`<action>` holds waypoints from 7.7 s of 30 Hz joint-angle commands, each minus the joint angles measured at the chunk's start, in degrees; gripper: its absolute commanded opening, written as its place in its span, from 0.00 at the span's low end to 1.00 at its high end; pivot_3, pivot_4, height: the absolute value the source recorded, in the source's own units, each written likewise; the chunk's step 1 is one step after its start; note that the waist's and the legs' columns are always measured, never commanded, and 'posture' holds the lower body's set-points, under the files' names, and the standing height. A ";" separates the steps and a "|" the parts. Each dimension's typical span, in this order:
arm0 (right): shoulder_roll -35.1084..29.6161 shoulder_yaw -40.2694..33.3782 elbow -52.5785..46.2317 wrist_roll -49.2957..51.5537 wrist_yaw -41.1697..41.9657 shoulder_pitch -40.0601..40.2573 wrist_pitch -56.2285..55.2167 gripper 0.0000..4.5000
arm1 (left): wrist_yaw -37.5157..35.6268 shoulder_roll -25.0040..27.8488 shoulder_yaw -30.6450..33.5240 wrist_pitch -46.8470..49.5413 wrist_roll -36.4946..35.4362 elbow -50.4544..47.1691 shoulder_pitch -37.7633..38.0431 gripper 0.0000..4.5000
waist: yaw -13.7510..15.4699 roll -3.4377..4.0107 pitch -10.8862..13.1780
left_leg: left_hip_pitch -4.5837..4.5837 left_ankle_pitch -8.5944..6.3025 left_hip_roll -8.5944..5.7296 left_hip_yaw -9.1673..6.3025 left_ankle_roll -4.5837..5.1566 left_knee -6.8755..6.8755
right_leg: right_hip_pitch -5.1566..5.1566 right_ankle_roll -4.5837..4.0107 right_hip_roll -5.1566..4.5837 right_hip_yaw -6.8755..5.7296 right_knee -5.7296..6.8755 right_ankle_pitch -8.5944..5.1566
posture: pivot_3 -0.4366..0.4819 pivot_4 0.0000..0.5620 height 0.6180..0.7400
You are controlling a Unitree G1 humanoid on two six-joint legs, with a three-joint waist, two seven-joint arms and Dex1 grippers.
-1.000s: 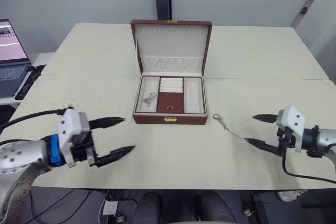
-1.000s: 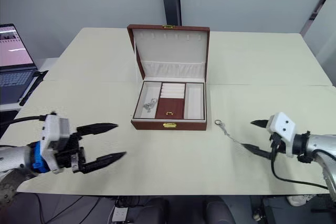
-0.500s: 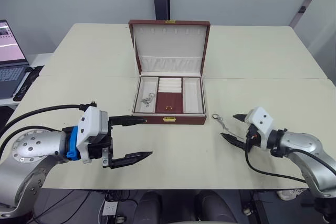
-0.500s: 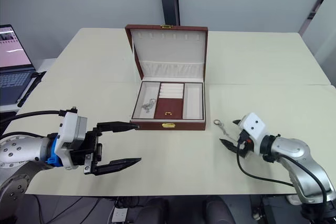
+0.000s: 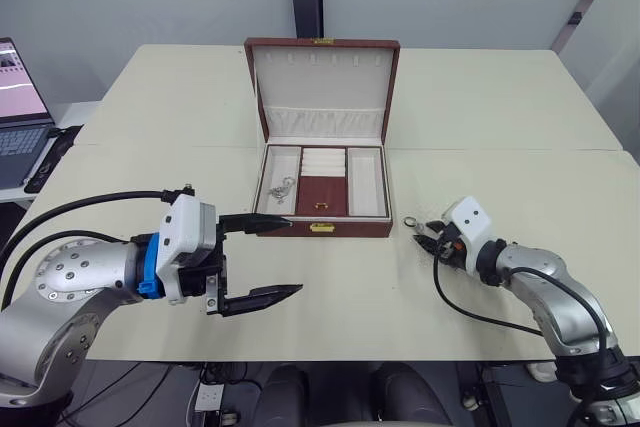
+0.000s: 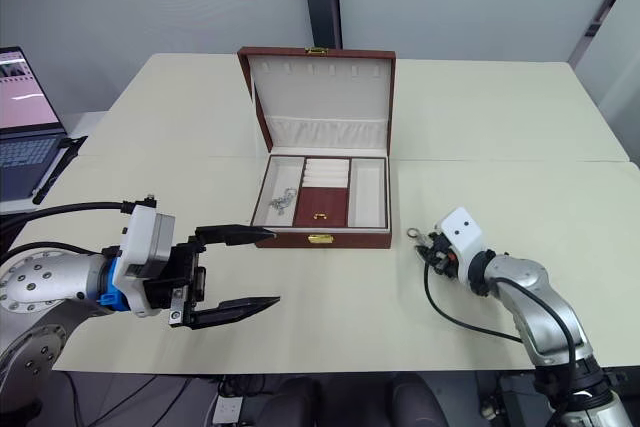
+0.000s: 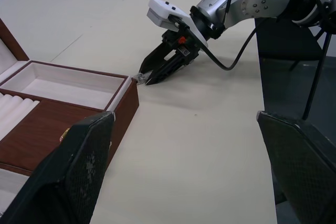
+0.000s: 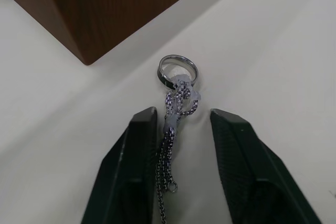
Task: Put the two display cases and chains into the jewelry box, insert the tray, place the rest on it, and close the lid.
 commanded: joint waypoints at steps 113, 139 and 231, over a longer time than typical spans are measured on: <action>1.50 9.86 33.20 -13.50 11.59 -30.01 -20.81 0.00 | 25.35 -15.79 -6.18 4.10 20.40 38.71 -19.62 0.00 | -0.13 0.02 0.03 | -0.08 0.01 -0.02 0.21 -0.02 0.01 | -0.21 0.00 -0.33 -0.12 0.06 0.01 | 0.48 0.27 1.00; 2.73 10.86 13.27 -8.48 20.90 -22.88 -6.38 0.00 | 18.71 -17.28 -9.56 11.92 17.43 26.49 -15.18 0.00 | -0.01 0.02 0.03 | -0.12 0.00 -0.08 0.15 -0.01 0.04 | -0.21 0.00 -0.40 -0.14 0.05 0.01 | 0.48 0.27 1.00; 7.61 -6.38 61.41 -0.05 21.70 -55.57 -24.47 0.00 | 27.73 -10.75 19.79 -0.95 -17.48 -18.77 23.84 0.00 | -0.20 0.08 0.05 | -0.04 0.00 -0.01 0.30 0.00 -0.02 | -0.19 -0.01 -0.36 0.02 0.01 0.01 | 0.48 0.27 1.00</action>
